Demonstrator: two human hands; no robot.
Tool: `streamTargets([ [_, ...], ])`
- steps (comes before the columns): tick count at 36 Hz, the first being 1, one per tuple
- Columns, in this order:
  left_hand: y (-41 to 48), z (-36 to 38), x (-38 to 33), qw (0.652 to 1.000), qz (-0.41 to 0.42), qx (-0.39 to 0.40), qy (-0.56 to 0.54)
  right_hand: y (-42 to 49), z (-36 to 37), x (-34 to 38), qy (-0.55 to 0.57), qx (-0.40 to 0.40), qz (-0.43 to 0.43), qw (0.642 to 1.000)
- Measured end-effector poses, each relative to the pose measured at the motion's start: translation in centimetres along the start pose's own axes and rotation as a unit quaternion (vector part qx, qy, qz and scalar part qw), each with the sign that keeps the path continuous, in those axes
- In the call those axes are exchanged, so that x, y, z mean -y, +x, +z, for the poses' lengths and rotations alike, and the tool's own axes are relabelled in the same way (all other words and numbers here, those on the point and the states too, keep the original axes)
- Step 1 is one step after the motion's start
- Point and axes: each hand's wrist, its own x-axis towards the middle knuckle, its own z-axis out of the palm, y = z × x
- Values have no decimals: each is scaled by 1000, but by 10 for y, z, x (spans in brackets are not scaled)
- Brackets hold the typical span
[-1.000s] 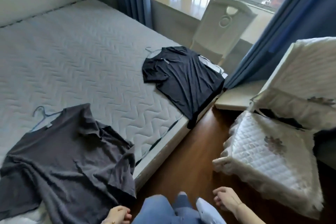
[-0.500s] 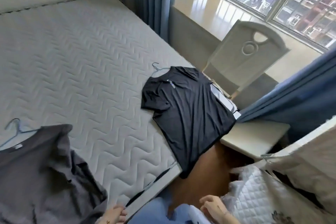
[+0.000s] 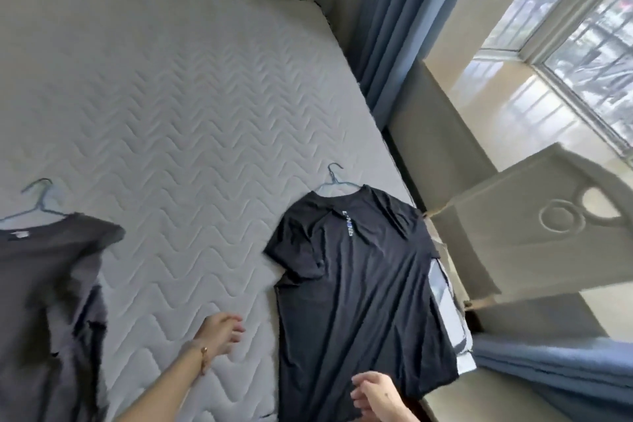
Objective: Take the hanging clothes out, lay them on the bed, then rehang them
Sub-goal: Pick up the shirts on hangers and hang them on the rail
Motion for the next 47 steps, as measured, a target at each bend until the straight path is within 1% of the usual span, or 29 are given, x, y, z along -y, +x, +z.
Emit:
streamTargets([
  [1, 4, 3, -6, 1000, -2, -21, -4, 15, -11, 21, -13, -10, -4, 1000],
  [2, 8, 5, -11, 999, -4, -36, -14, 27, -19, 45, -31, -3, -7, 1000],
  [5, 23, 11, -20, 996, -18, -73, -46, 61, -43, 99, -74, 41, -49, 995],
  [8, 44, 18, -13, 996, -27, -86, 2, 91, -70, 153, -89, 28, -93, 991],
  [11, 70, 21, -3, 992, -30, -116, 44, 117, -88, 190, -80, 27, -122, 989],
  [13, 92, 23, 1, 989, -33, -136, 55, 138, -98, 209, -77, 25, -135, 988],
  [17, 134, 26, 0, 986, -49, -158, 16, 190, -111, 236, -87, 19, -154, 984],
  [20, 159, 30, -1, 985, -38, -169, 7, 230, -115, 248, -89, 3, -155, 984],
  [22, 171, 33, 3, 984, -37, -176, 17, 250, -116, 256, -105, -10, -160, 981],
  [24, 178, 35, 10, 978, -29, -201, 56, 270, -116, 267, -140, -36, -180, 973],
  [27, 184, 32, 23, 956, 17, -240, 167, 295, -112, 288, -209, -87, -222, 948],
  [30, 184, 29, 35, 913, 82, -269, 294, 318, -105, 310, -260, -116, -253, 925],
  [34, 192, 40, 47, 864, 143, -295, 382, 350, -94, 340, -330, -138, -294, 886],
  [38, 203, 62, 44, 809, 230, -307, 445, 373, -86, 362, -396, -153, -318, 848],
  [41, 212, 82, 40, 794, 261, -284, 470, 388, -82, 371, -432, -152, -333, 824],
  [43, 218, 93, 40, 793, 261, -283, 472, 396, -80, 373, -447, -149, -322, 821],
  [45, 223, 100, 41, 794, 251, -295, 469, 402, -80, 374, -443, -166, -321, 820],
  [47, 224, 102, 43, 793, 247, -301, 469, 406, -81, 374, -446, -194, -334, 807],
])
